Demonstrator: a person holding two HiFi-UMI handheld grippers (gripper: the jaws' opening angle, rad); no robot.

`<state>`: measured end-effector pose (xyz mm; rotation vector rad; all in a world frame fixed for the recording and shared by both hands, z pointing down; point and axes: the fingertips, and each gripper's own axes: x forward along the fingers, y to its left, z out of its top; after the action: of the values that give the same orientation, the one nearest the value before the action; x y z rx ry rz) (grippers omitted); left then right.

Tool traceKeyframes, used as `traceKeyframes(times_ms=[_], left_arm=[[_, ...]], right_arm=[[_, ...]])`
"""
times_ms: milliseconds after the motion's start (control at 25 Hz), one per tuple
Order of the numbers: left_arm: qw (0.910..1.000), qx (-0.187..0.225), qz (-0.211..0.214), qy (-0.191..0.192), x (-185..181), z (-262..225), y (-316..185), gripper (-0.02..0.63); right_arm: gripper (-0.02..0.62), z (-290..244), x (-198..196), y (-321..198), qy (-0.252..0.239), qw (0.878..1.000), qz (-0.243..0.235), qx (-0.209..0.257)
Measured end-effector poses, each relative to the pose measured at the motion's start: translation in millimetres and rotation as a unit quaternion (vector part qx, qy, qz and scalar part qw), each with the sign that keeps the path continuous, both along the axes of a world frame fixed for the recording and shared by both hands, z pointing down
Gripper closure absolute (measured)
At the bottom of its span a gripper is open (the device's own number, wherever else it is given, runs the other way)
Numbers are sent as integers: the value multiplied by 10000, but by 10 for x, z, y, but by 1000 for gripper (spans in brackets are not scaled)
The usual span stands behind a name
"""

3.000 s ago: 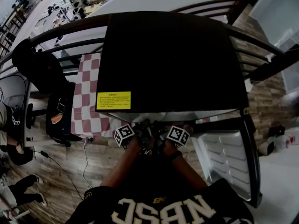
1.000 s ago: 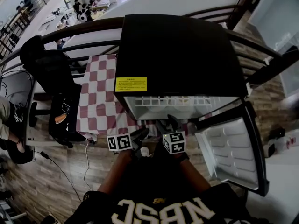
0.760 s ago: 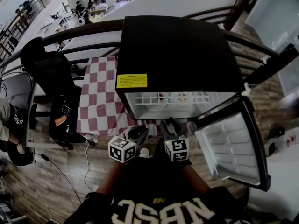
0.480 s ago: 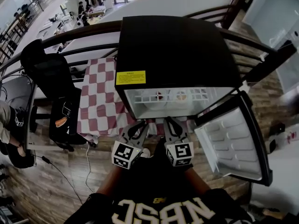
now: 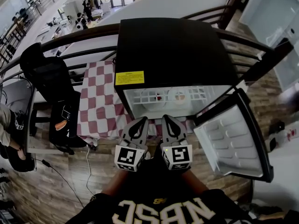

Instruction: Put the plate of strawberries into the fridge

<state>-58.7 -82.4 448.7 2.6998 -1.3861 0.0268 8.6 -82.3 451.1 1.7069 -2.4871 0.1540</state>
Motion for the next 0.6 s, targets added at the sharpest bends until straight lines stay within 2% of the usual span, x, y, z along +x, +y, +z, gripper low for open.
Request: traceKeyframes(times_ms=[400,520,600], left_arm=[[9997,-152,-68,152,36,102,17,589],[9993,-299,35,214,96,166,-27,589],[9988,-424,225,138,202,213,-40,589]], right_arm=[[577,199,63,57,-86,9994,41,-322],[577,241,134,33,-101,9990,137,-405],[577,328,159,18,-252,9977,77,-630]])
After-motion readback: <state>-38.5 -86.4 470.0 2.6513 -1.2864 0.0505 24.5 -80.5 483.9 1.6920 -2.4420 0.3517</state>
